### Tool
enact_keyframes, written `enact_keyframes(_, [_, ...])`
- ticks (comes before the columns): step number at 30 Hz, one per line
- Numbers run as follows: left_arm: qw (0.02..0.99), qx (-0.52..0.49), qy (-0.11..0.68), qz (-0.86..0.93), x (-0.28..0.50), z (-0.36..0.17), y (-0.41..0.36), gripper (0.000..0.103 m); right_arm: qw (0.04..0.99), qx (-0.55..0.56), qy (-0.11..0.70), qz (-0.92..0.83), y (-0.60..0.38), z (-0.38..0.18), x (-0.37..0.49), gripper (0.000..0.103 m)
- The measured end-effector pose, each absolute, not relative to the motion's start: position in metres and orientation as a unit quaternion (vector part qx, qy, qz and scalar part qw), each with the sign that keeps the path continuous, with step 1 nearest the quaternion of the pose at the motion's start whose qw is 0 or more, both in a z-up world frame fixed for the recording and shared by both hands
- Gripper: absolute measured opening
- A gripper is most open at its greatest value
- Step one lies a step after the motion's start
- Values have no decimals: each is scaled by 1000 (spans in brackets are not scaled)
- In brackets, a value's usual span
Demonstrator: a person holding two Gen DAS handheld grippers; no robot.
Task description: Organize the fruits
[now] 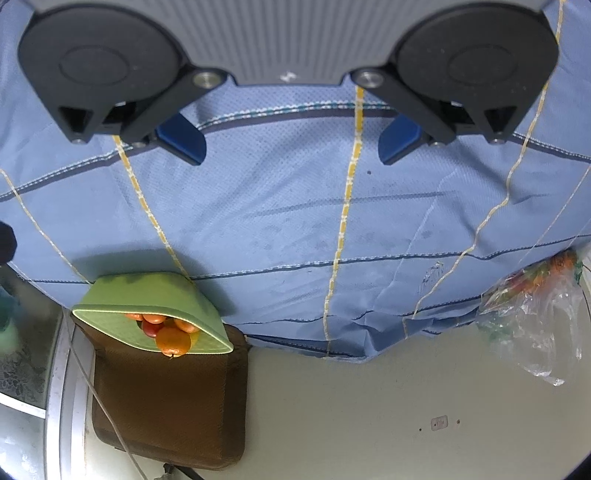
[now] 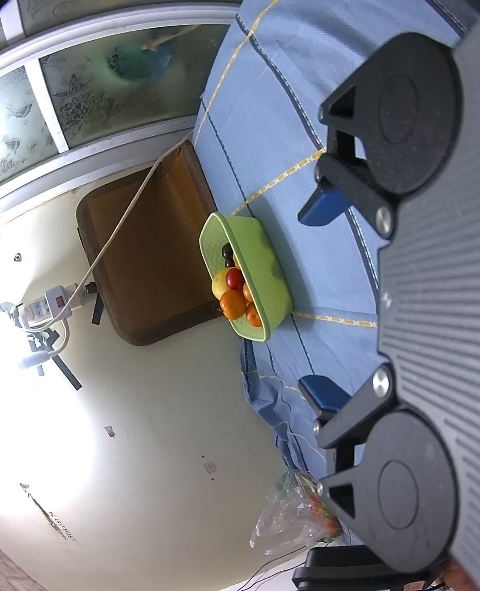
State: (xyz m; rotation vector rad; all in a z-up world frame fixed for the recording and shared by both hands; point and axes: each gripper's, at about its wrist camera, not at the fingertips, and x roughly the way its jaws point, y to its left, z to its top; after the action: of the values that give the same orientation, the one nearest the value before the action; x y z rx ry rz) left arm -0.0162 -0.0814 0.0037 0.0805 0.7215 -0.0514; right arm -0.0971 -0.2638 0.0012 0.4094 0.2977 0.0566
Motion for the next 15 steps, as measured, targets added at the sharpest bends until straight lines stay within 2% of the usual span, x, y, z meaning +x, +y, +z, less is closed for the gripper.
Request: enact_keyframes(15, [938,39,345,-25,-20,7,-80,103,968,200,148,27,-261,2,-97,90])
